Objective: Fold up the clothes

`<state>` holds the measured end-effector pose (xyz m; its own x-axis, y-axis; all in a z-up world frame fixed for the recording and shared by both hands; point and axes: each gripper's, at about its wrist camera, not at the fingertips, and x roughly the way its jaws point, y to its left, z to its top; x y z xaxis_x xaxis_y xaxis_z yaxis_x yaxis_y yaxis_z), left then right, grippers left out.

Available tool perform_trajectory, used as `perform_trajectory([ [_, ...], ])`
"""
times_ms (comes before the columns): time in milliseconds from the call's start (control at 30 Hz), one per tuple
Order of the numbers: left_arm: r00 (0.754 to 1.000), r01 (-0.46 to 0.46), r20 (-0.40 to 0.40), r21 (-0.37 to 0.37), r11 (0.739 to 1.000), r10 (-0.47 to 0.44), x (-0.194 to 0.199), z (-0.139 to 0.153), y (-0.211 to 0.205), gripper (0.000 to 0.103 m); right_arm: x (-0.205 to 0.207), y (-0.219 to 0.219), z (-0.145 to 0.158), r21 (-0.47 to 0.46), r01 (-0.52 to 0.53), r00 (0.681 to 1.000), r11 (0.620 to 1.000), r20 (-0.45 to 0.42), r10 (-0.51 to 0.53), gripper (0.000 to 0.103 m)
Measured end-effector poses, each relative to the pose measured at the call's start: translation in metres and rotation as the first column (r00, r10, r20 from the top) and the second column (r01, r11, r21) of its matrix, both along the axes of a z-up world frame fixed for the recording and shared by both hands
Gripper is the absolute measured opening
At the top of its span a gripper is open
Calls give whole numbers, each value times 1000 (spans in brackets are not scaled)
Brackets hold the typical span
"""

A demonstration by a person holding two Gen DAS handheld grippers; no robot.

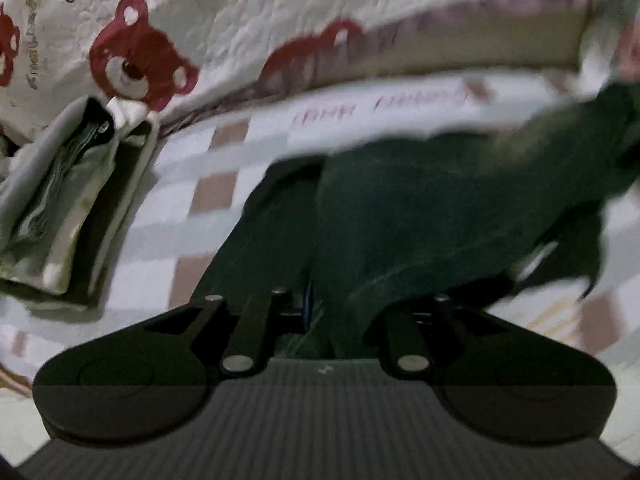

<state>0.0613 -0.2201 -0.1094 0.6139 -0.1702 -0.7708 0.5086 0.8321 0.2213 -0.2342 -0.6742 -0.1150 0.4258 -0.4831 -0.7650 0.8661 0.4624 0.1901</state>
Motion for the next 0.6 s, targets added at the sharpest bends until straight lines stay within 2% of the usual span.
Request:
perform_trajectory([
  [67,1000,-13,6,-20,1000,13,1,2,7,17,9,8,-8,40,-56,998,998,28,55,42],
  [167,1000,-23,0,-62,998,23,4,12,15,17,40,21,-3,25,-154,987,988,56,153,42],
  [333,1000,-29,7,-61,998,29,7,8,13,17,105,34,18,16,-261,951,965,177,254,52],
  [367,1000,-30,0,-61,998,30,8,4,13,22,119,33,19,23,-274,943,961,204,264,54],
  [400,999,-30,-13,-60,998,29,9,-1,13,28,132,33,20,26,-289,935,957,221,276,60],
  [433,999,-22,-31,-57,998,20,10,-7,12,46,146,33,19,25,-306,928,952,230,292,65],
  [467,999,-8,-45,-44,999,6,11,-13,11,58,160,31,18,20,-307,928,951,227,295,65],
  [533,998,13,-57,-15,1000,-14,11,-24,8,58,183,23,14,12,-271,946,962,187,264,65],
  [567,999,12,-52,-10,1000,-12,11,-26,8,56,194,20,12,9,-252,955,968,165,247,65],
  [600,999,4,-46,-14,1000,-5,11,-27,9,49,204,16,11,6,-233,963,973,143,230,65],
])
